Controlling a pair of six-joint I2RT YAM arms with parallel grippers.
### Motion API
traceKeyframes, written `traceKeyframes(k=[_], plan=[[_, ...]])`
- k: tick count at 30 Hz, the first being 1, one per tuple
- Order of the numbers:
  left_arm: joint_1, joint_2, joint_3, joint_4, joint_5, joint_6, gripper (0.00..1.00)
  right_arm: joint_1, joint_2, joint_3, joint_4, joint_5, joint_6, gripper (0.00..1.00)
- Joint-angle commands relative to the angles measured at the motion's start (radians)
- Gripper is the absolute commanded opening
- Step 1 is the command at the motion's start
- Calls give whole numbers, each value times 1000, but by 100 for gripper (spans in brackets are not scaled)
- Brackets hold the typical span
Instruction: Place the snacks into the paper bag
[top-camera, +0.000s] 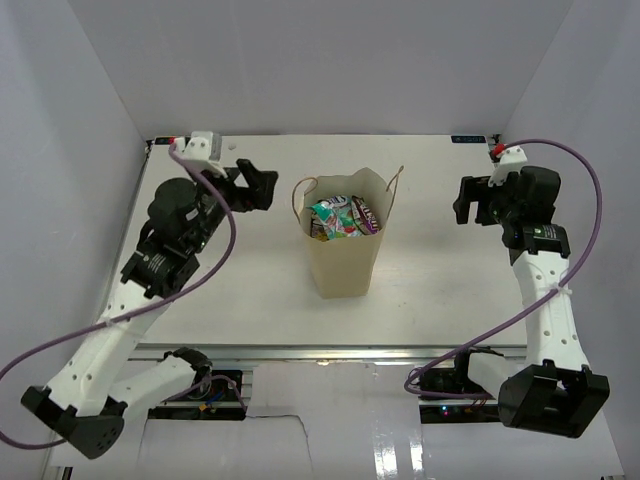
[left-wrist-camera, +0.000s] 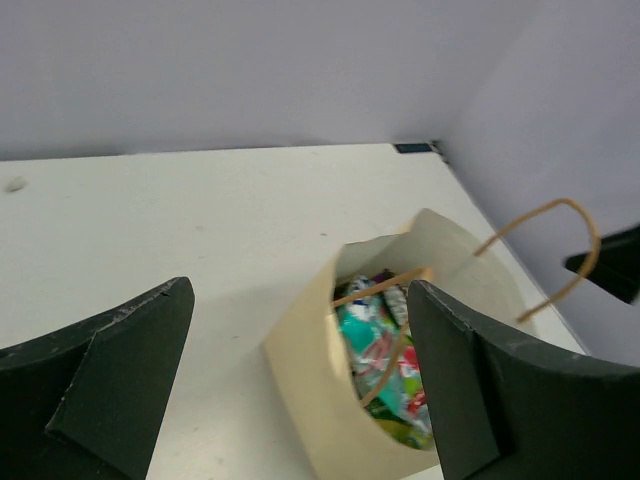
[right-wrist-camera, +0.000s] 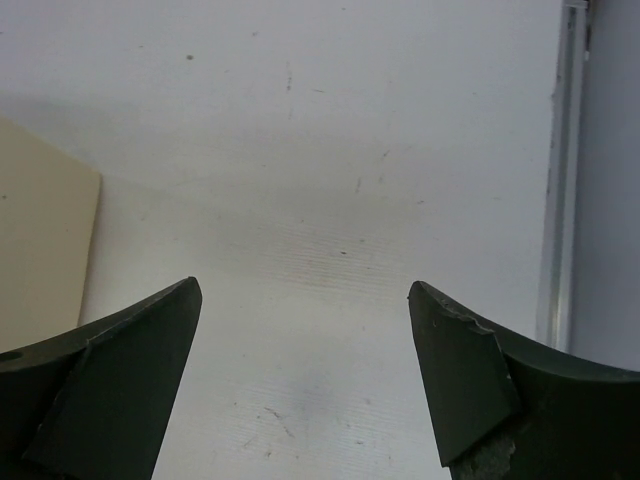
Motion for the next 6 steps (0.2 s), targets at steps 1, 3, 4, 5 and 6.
traceKeyframes(k=[1, 3, 4, 5, 6], plan=[[8, -83, -124, -83, -260, 17, 98, -4, -36, 43, 46, 161, 34, 90], [10, -123, -176, -100, -268, -6, 98, -4, -41, 43, 42, 179, 8, 90], [10, -158, -219, -112, -277, -38, 98, -4, -48, 39, 46, 176, 1, 90], [10, -175, -237, -117, -282, -50, 98, -4, -53, 31, 45, 167, -2, 90], [10, -189, -254, -121, -289, -66, 98, -4, -58, 31, 48, 141, -22, 90]])
